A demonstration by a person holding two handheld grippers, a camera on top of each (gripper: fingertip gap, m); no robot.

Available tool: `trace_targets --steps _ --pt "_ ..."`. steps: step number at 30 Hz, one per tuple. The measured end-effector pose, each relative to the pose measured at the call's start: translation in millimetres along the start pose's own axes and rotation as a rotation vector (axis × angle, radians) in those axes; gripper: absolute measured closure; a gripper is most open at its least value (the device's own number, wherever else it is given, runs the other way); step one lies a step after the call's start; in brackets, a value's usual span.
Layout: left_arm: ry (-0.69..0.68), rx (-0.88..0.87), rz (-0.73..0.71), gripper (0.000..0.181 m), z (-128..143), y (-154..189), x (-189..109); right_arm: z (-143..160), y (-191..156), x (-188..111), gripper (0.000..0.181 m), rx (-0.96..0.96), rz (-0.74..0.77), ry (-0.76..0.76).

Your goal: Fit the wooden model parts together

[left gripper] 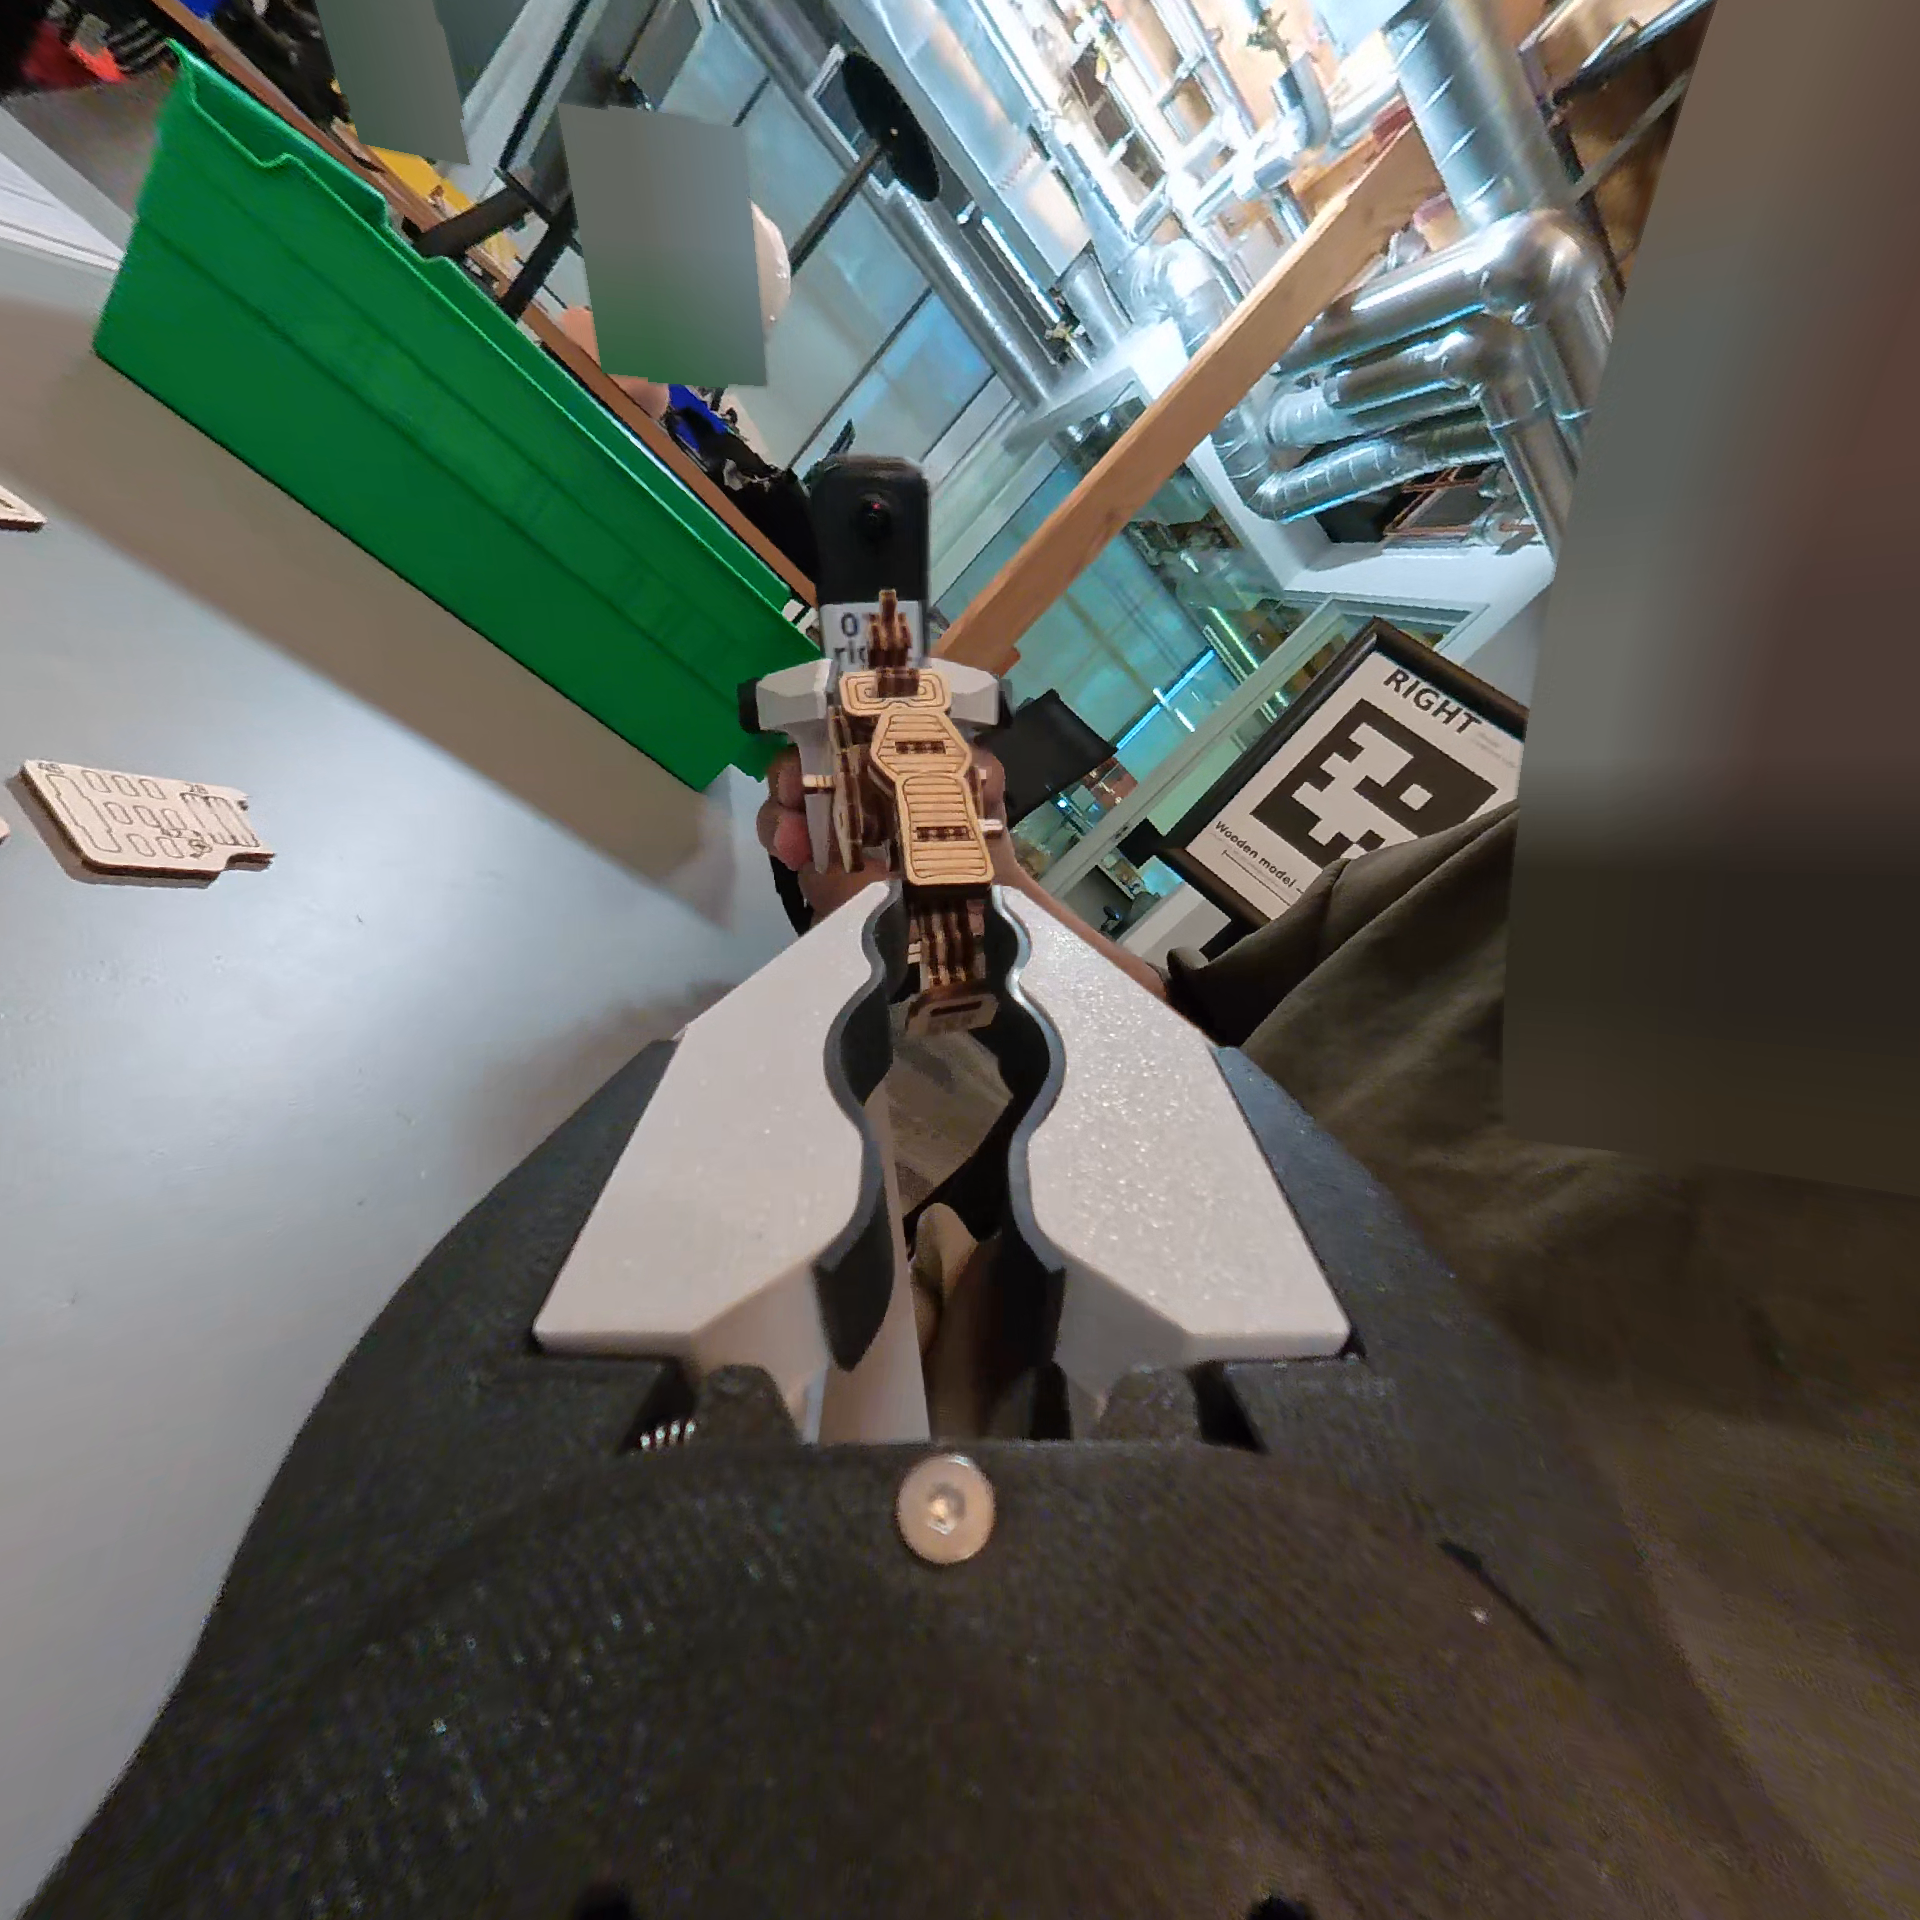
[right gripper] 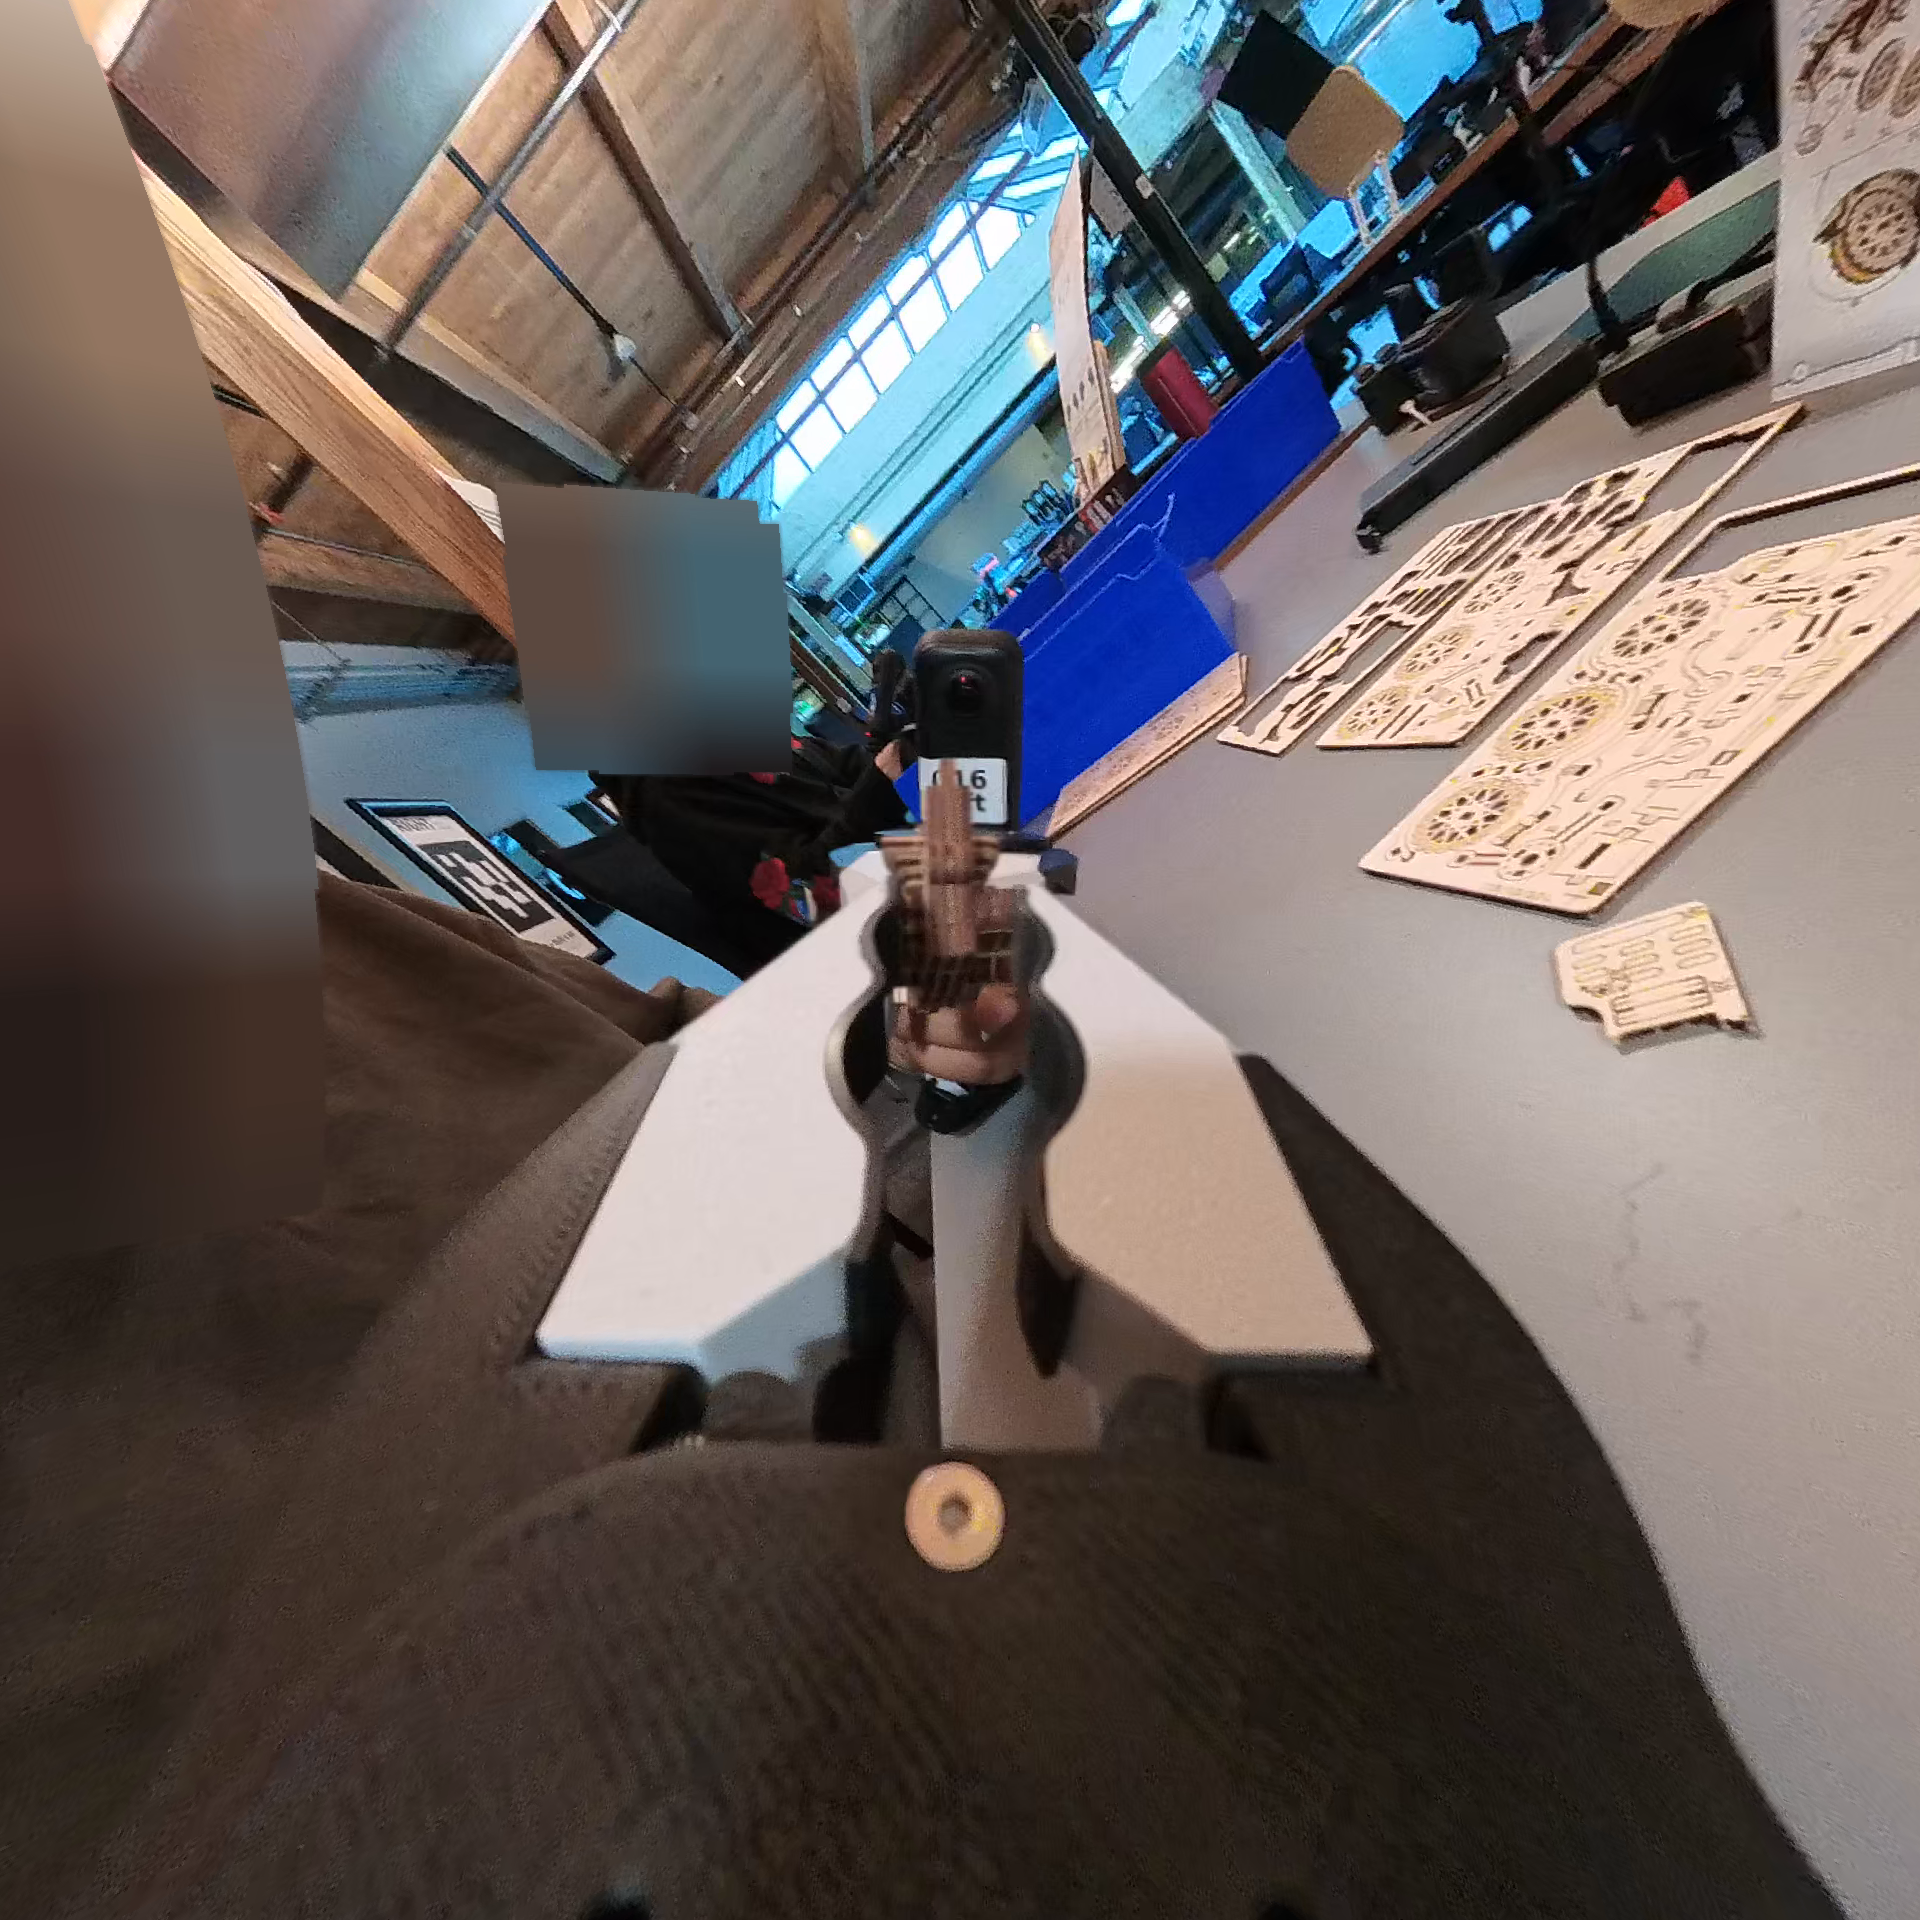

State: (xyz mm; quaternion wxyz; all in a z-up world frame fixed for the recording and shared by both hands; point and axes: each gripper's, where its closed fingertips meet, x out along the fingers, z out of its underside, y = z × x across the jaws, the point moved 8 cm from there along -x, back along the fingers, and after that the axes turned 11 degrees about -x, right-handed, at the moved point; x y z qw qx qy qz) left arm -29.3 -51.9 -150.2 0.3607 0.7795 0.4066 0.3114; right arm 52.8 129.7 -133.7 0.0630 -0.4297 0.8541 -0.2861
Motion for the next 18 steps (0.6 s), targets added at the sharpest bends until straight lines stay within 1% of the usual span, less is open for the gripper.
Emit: trace_targets --steps 3,9,11,14,15,18 --pt "-0.004 0.003 -0.001 0.171 0.6 0.1 0.6 -0.3 0.4 -1.2 0.175 0.034 -0.028 0.022" --pt "-0.013 0.031 -0.032 0.171 1.4 0.8 1.1 -2.2 -1.6 -1.0 0.177 -0.044 0.021 -0.006" --pt "-0.01 0.046 -0.053 0.166 2.1 -0.2 1.7 -2.8 -2.1 -0.8 0.177 -0.066 0.041 -0.011" --pt "-0.012 0.083 -0.099 0.153 3.5 -1.0 3.2 -2.9 -2.0 -0.4 0.177 -0.092 0.074 -0.019" --pt "-0.014 0.095 -0.114 0.149 4.2 -1.1 3.6 -3.6 -2.6 -0.8 0.181 -0.103 0.08 -0.014" --pt "-0.033 0.106 -0.163 0.146 6.7 -4.0 5.5 -5.6 -1.8 -3.0 0.181 -0.087 0.087 0.011"
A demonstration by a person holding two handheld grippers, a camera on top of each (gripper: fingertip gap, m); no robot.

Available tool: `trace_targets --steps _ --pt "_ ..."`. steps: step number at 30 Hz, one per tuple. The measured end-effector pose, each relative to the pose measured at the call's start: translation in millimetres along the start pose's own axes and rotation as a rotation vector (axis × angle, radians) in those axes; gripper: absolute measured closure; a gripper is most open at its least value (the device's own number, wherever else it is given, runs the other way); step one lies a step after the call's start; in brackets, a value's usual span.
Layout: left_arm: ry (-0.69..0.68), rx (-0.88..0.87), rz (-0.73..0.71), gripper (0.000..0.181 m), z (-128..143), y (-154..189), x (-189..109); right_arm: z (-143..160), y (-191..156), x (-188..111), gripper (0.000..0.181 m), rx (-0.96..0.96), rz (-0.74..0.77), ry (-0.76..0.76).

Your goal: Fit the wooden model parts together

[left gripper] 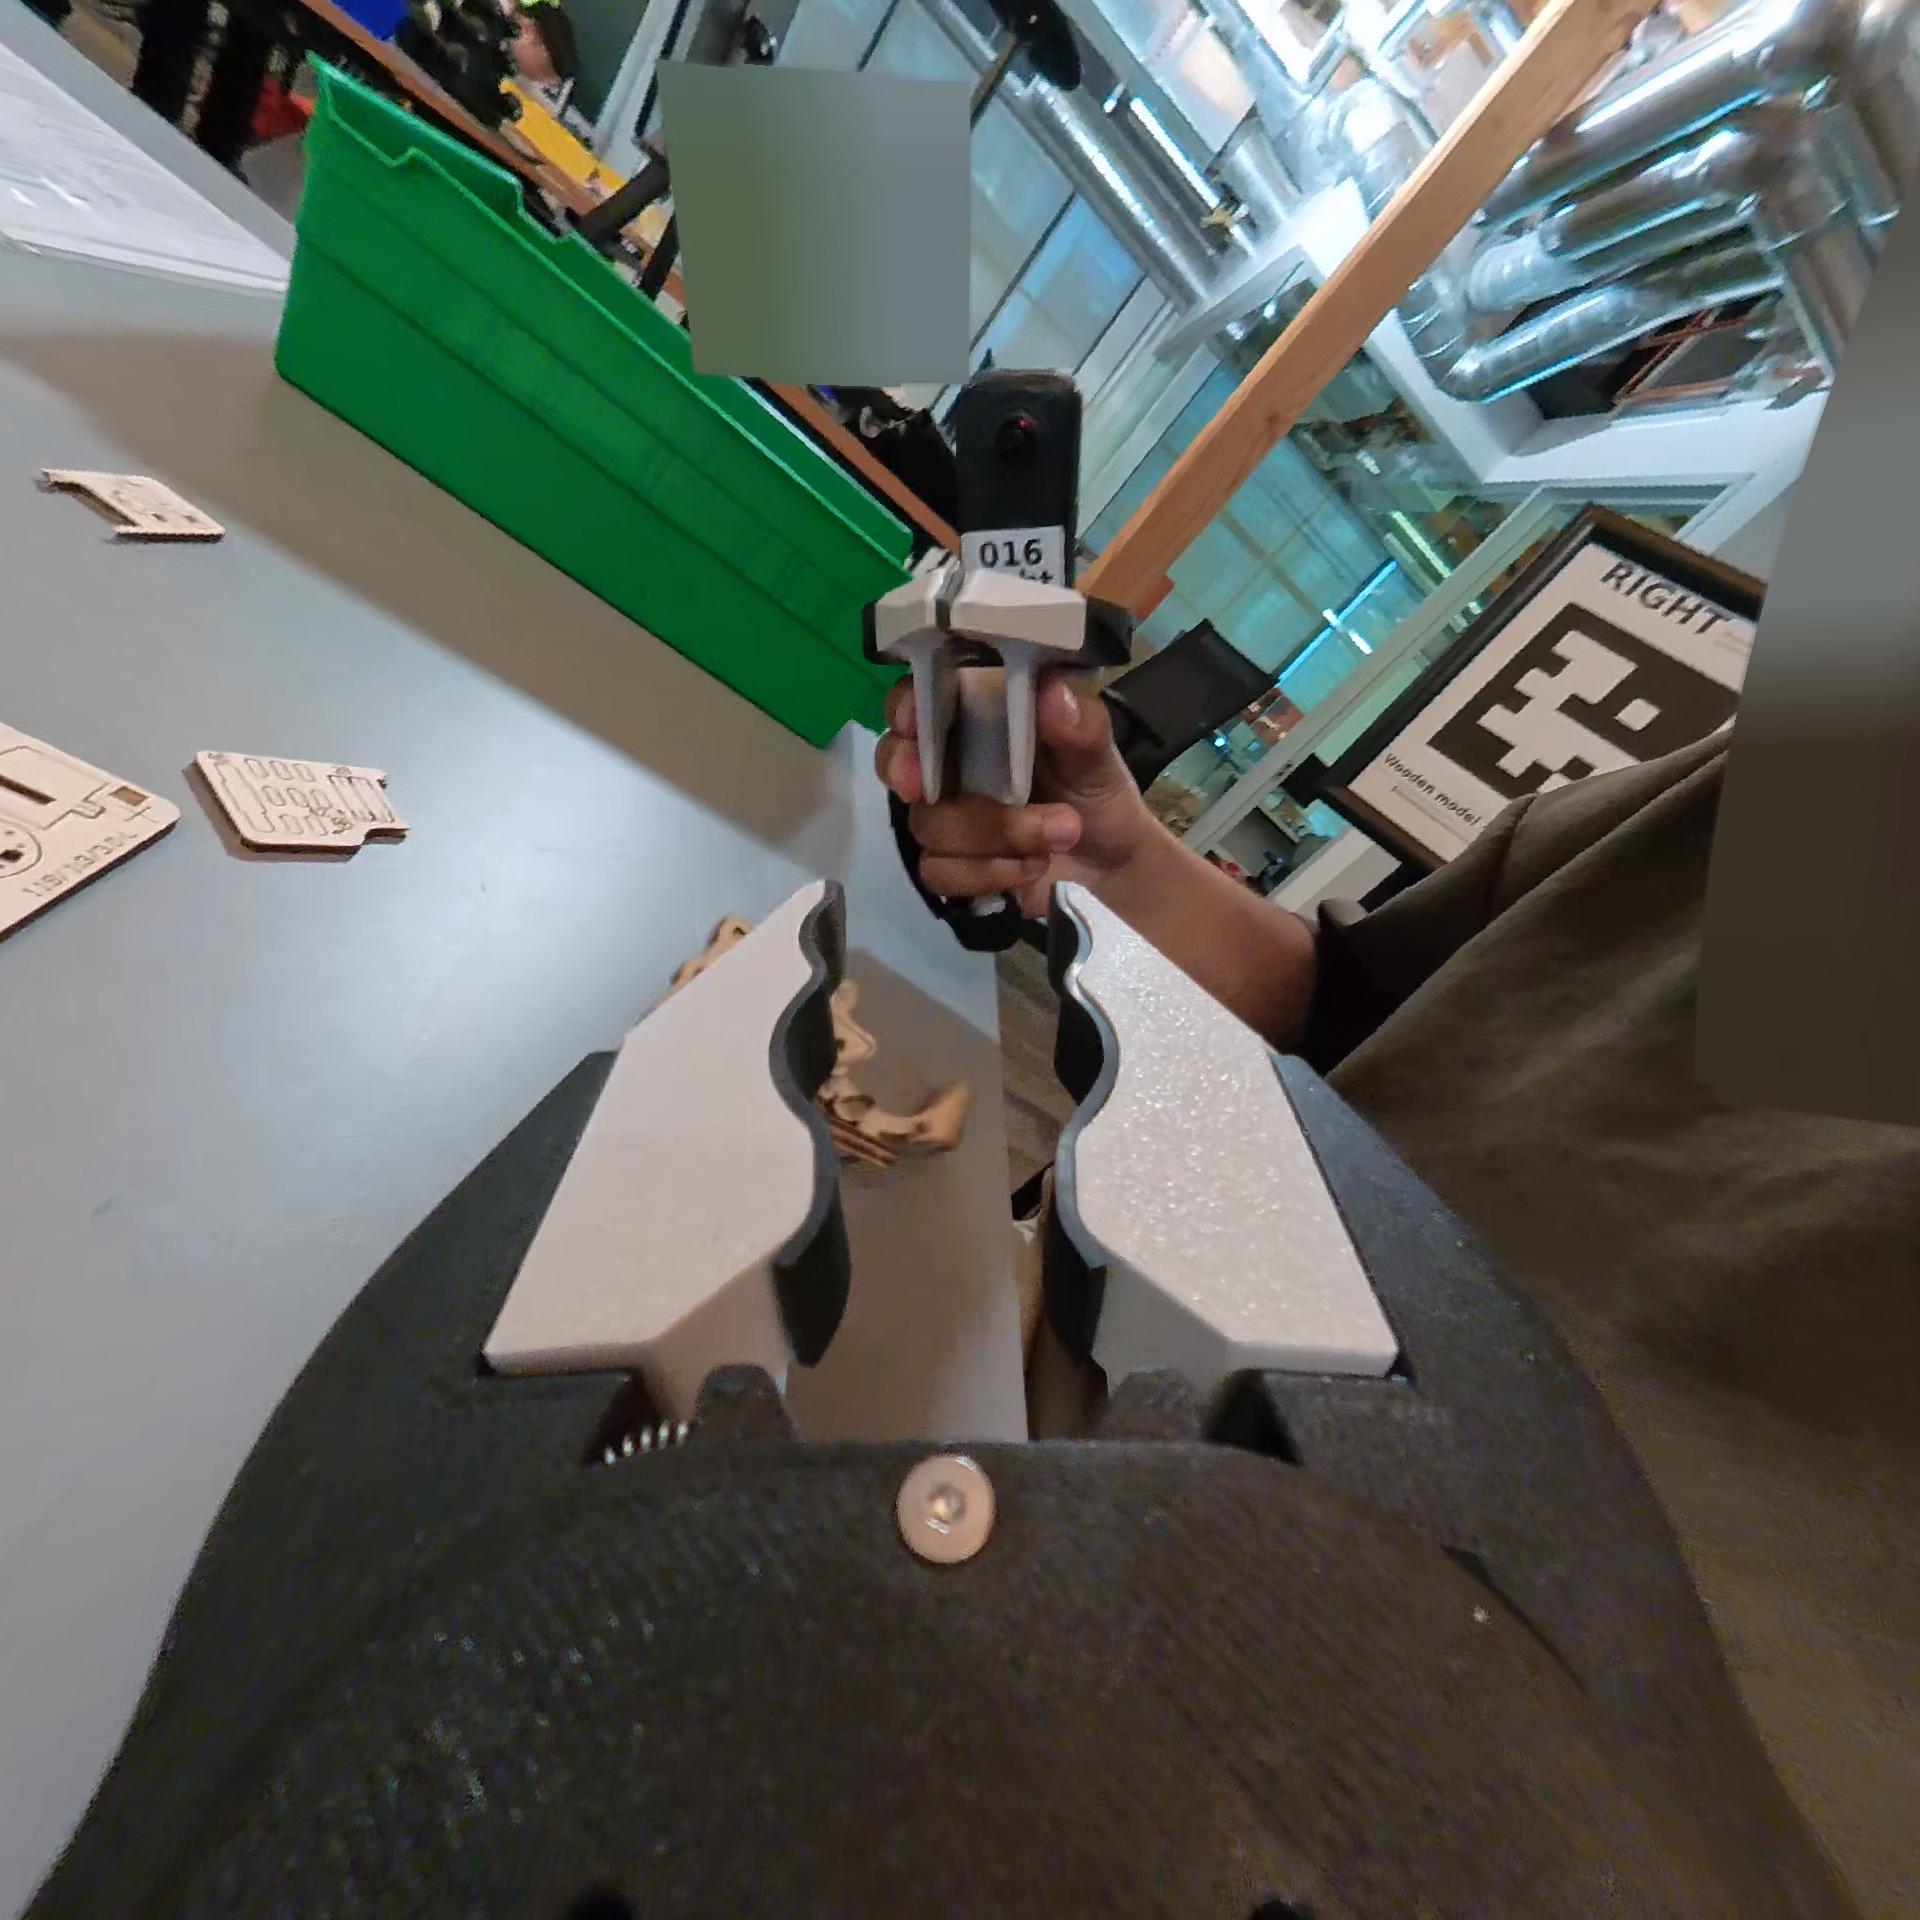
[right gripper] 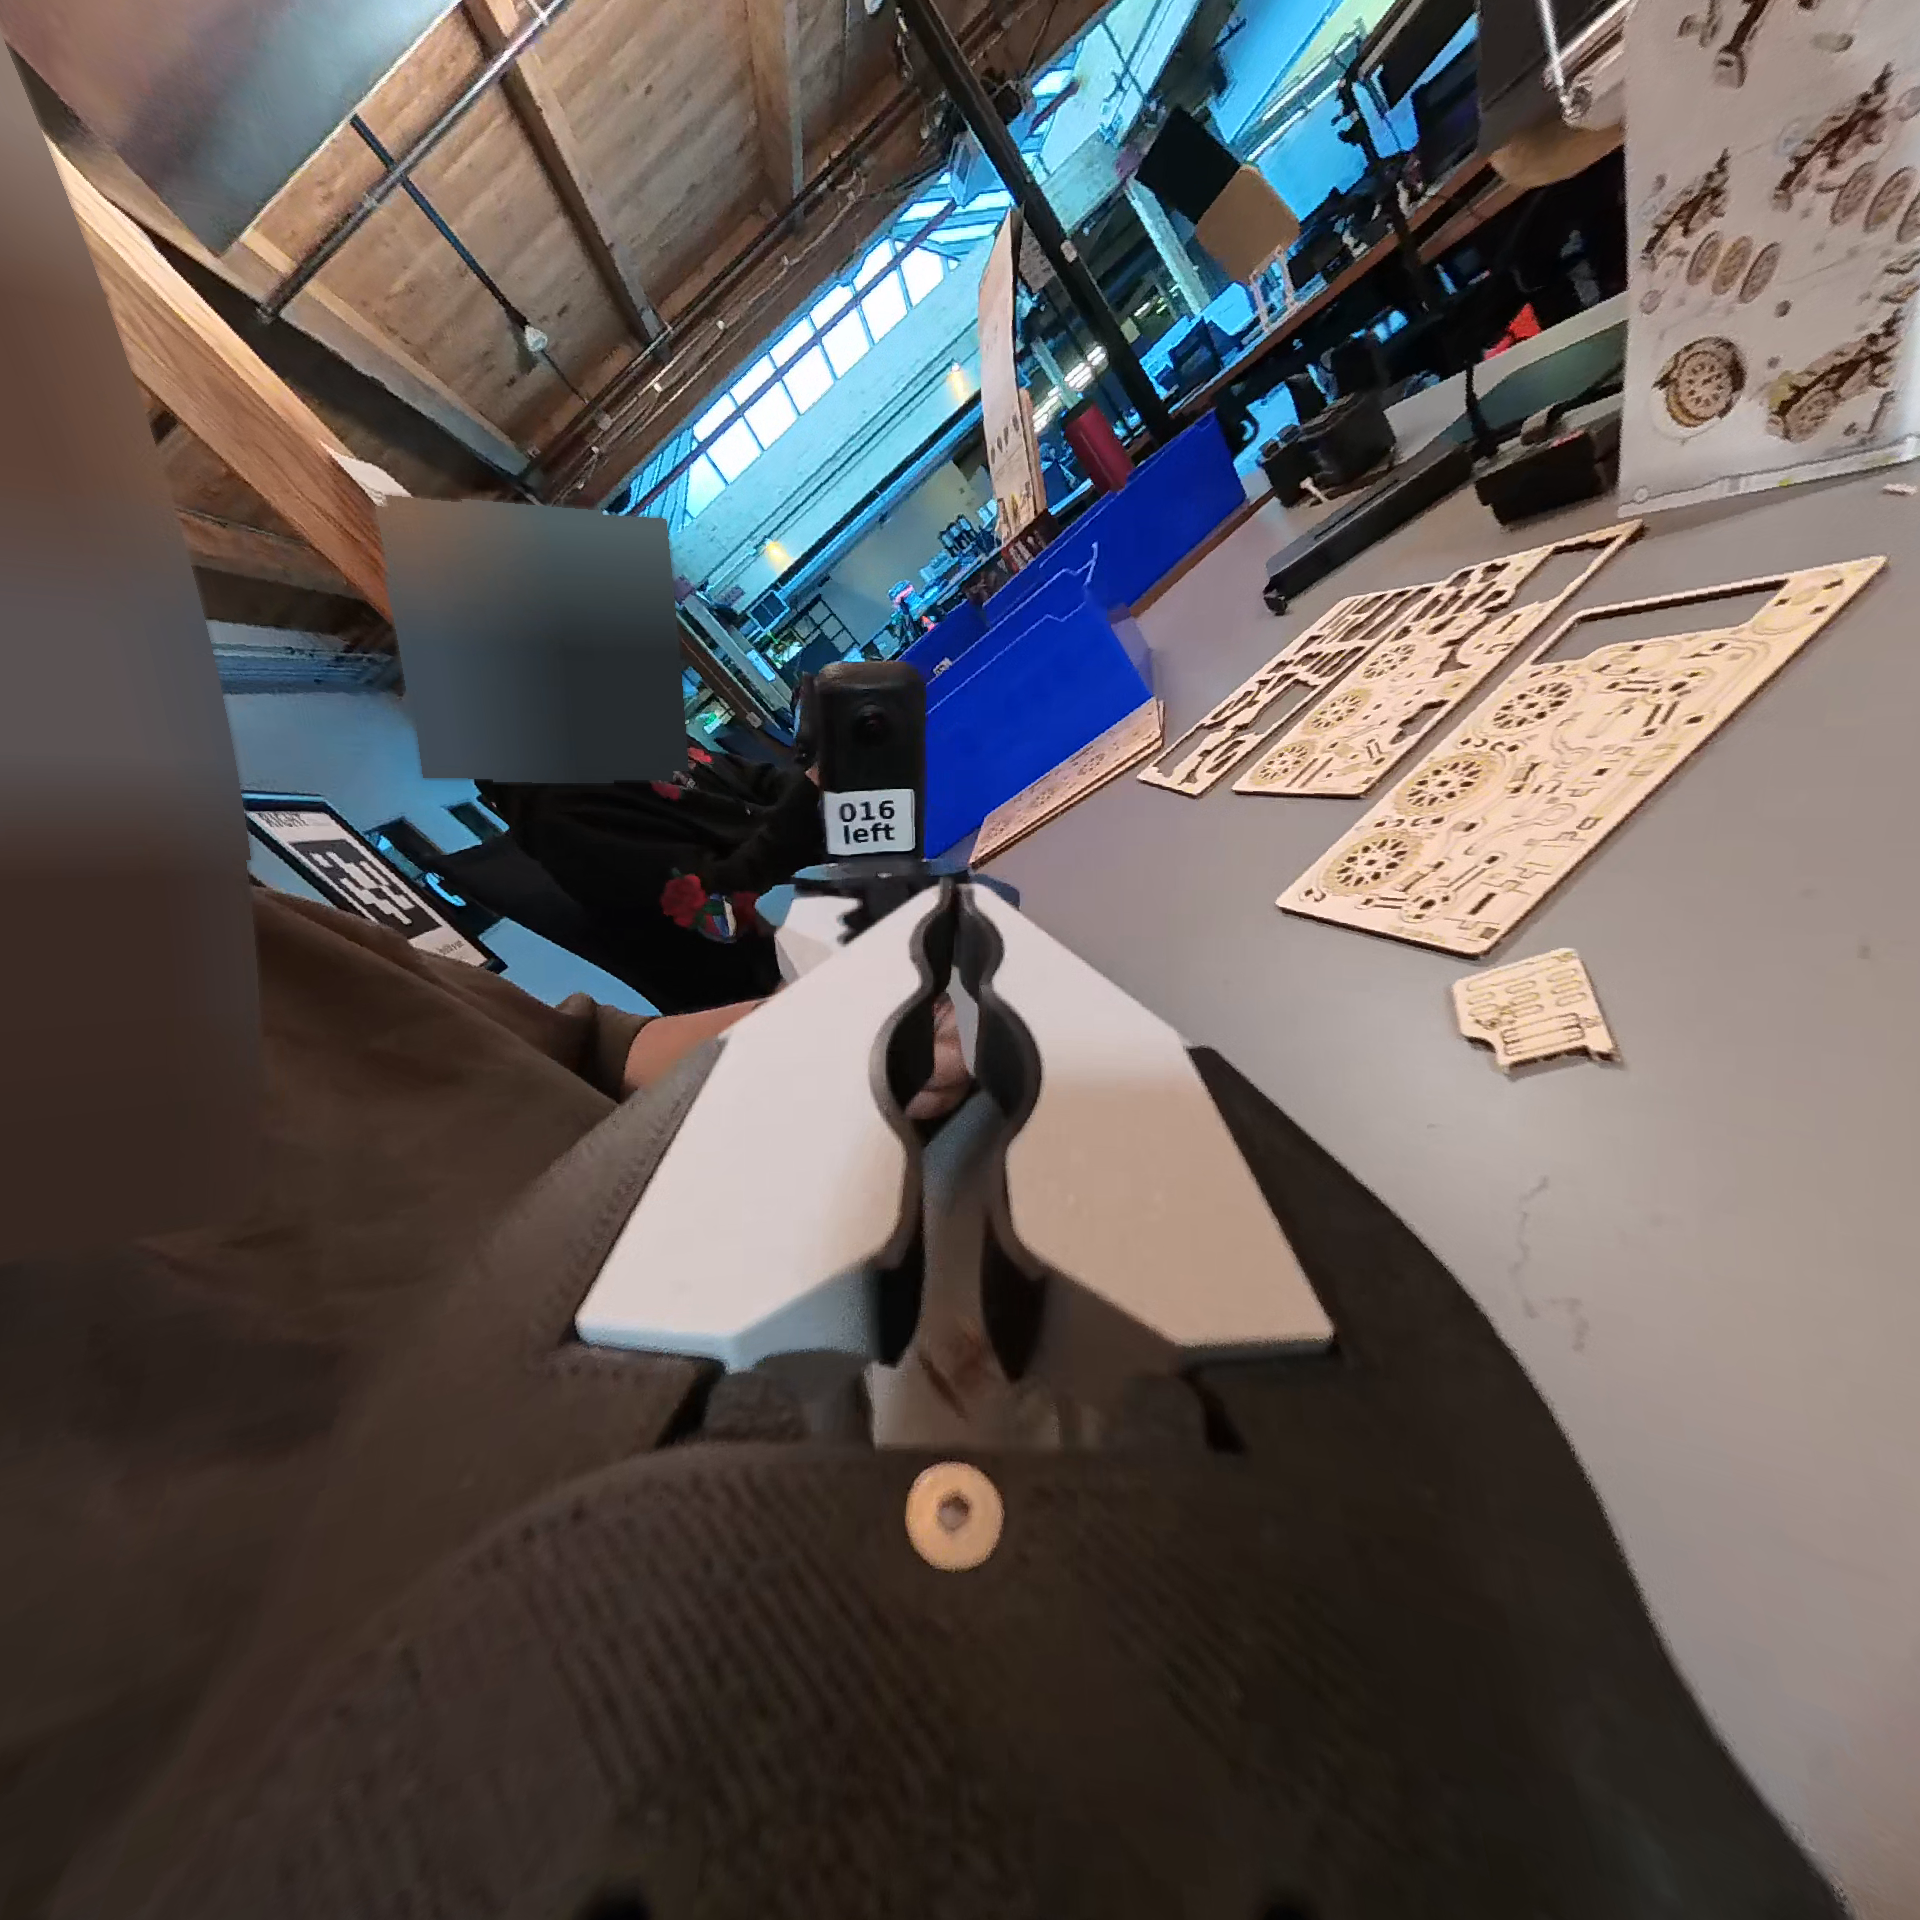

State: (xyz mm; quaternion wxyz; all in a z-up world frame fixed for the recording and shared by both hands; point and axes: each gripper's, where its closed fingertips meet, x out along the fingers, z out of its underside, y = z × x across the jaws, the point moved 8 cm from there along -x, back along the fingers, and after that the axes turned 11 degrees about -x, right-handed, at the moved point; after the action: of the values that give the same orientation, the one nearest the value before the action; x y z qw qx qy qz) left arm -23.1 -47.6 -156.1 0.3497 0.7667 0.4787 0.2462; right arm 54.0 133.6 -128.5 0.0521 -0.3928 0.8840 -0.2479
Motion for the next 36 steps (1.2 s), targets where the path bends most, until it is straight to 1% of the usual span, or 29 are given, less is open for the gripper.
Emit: trace_targets --steps 2,3,6,8,10,12,14,15,17,18,20,21,23,25,26,33,36 --pt "-0.015 0.004 -0.05 0.146 1 -4 2 2 4 -1 0.181 0.012 0.024 -0.013" --pt "-0.012 -0.002 -0.095 0.147 1 -7 2 3 6 -1 0.181 0.008 0.045 -0.03" --pt "0.002 -0.02 -0.166 0.146 -1 -12 0 4 10 -4 0.181 -0.025 0.1 -0.07" --pt "0.015 -0.034 -0.168 0.147 -3 -14 -3 7 14 -6 0.181 -0.027 0.123 -0.106" --pt "0.016 -0.05 -0.17 0.149 -3 -16 -3 14 20 -7 0.174 -0.02 0.157 -0.189" --pt "0.003 -0.056 -0.175 0.15 -3 -17 -2 26 27 -7 0.162 -0.003 0.194 -0.322" --pt "-0.012 -0.056 -0.179 0.151 -1 -16 -1 41 31 -7 0.154 0.052 0.203 -0.447" --pt "-0.017 -0.055 -0.18 0.151 -1 -16 -1 47 31 -6 0.152 0.1 0.188 -0.478" --pt "-0.027 -0.059 -0.18 0.152 0 -16 0 52 30 -2 0.15 0.23 0.114 -0.464" --pt "-0.032 -0.064 -0.179 0.152 0 -17 0 51 29 0 0.154 0.296 0.069 -0.434" --pt "-0.039 -0.074 -0.178 0.153 1 -17 1 49 28 0 0.172 0.381 0.01 -0.378" --pt "-0.042 -0.077 -0.178 0.154 1 -18 1 48 28 -1 0.181 0.384 0.009 -0.369" --pt "-0.046 -0.079 -0.179 0.155 1 -18 1 48 29 -2 0.181 0.337 0.058 -0.415" --pt "-0.049 -0.081 -0.178 0.156 1 -18 1 52 30 -3 0.171 0.283 0.13 -0.493" --pt "-0.052 -0.082 -0.177 0.157 1 -18 2 55 30 -2 0.168 0.281 0.141 -0.516" --pt "-0.065 -0.083 -0.175 0.158 3 -18 3 61 30 -2 0.17 0.326 0.117 -0.541" --pt "-0.066 -0.085 -0.176 0.159 3 -18 3 63 29 -1 0.172 0.364 0.082 -0.536"
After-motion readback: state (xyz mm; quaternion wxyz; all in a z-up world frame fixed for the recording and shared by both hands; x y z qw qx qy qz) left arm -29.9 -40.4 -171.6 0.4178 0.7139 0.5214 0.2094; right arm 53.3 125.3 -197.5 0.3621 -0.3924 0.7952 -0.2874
